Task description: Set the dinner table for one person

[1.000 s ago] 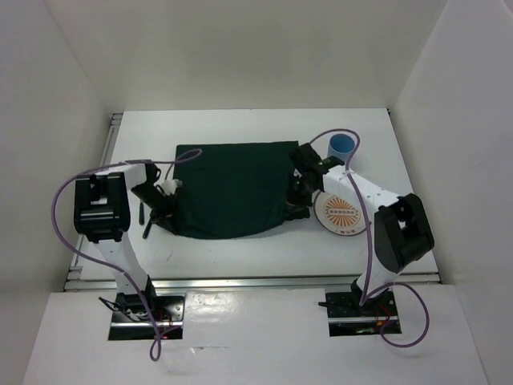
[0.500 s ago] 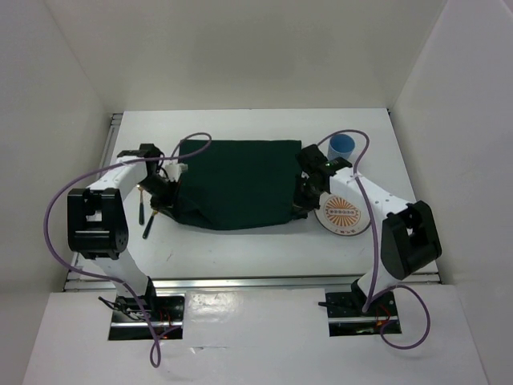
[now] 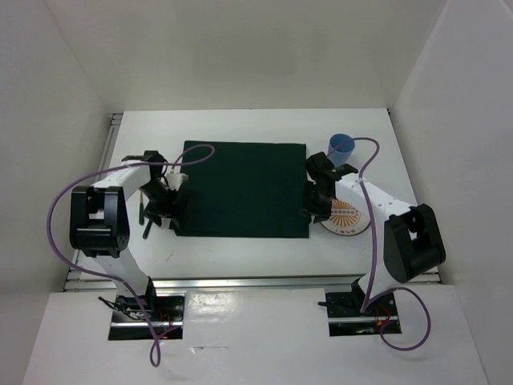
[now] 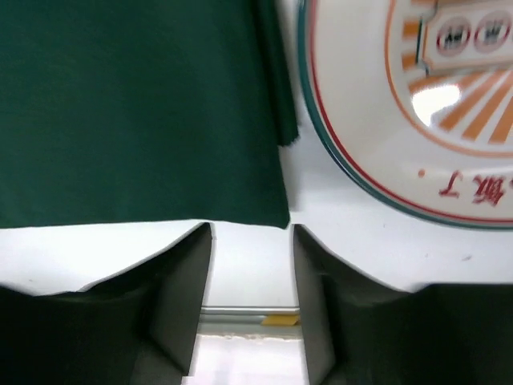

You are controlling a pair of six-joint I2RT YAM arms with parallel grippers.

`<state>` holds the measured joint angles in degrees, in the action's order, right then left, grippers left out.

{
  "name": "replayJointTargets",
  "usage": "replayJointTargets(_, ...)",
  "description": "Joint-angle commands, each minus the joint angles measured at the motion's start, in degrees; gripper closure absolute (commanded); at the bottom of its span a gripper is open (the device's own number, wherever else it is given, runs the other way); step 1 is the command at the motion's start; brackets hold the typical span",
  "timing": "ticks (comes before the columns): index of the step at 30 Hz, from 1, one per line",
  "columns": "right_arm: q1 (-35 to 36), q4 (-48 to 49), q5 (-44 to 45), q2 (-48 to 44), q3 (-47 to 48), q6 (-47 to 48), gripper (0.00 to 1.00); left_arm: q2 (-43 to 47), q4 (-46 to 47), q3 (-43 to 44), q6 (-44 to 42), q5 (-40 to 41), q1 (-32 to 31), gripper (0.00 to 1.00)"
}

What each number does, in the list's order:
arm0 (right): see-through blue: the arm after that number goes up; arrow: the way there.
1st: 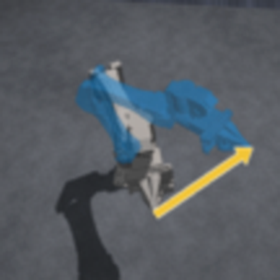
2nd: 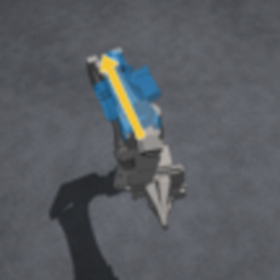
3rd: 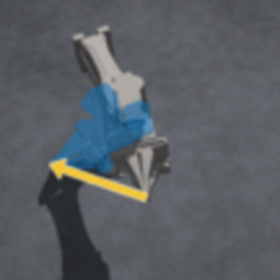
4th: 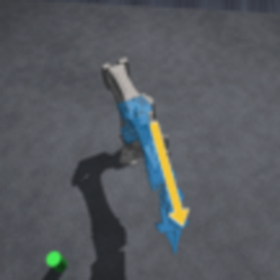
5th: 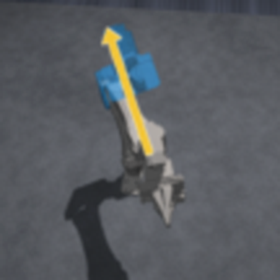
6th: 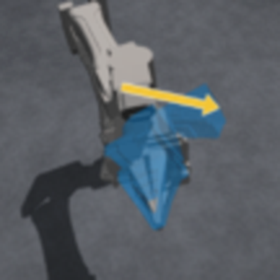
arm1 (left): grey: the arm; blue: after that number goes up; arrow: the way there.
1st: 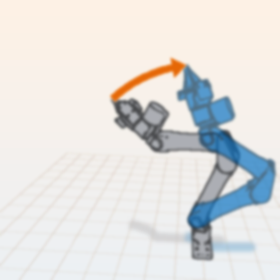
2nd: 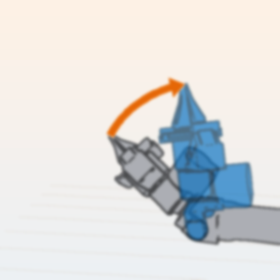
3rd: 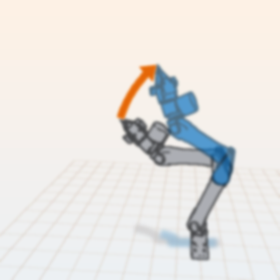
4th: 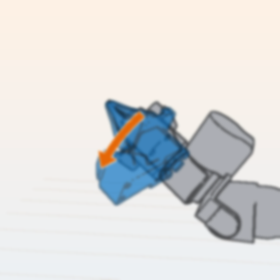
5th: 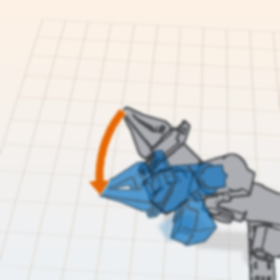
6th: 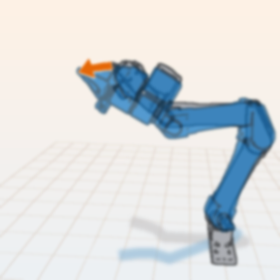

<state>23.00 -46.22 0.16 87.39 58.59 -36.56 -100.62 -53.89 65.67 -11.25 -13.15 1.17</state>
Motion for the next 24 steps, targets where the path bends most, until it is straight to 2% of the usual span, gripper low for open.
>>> replayJointTargets(1, 1.42, 1.03, 2.21, -0.04, 5.30, 2.79, 0.53, 4.46, -0.25, 2.35, -0.88, 3.55, -0.29, 0.13)
replayJointTargets(4, 2.74, 3.58, -0.33, 1.98, 7.33, 3.95, 0.66, 7.71, 2.29, 3.67, -0.09, 5.76, -0.29, 0.18)
replayJointTargets(6, 2.75, 4.90, -2.35, 3.83, 8.03, 3.95, 0.81, 7.72, 3.17, 4.47, 0.69, 5.76, -1.78, 0.18)
replayJointTargets(10, 2.75, 10.00, -4.29, 9.27, 6.55, 2.81, 0.99, 3.77, 5.97, 6.23, 2.89, 5.76, -4.77, 0.19)
replayJointTargets(14, 2.75, 12.81, -4.82, 15.51, 6.54, 2.28, 1.00, -0.54, 9.85, 4.04, 3.51, 7.08, -6.09, 0.20)
replayJointTargets(24, 0.73, 14.14, -2.54, 17.11, -0.40, -0.01, 1.00, -1.95, 11.61, -4.31, 2.72, 4.97, -8.82, 0.20)
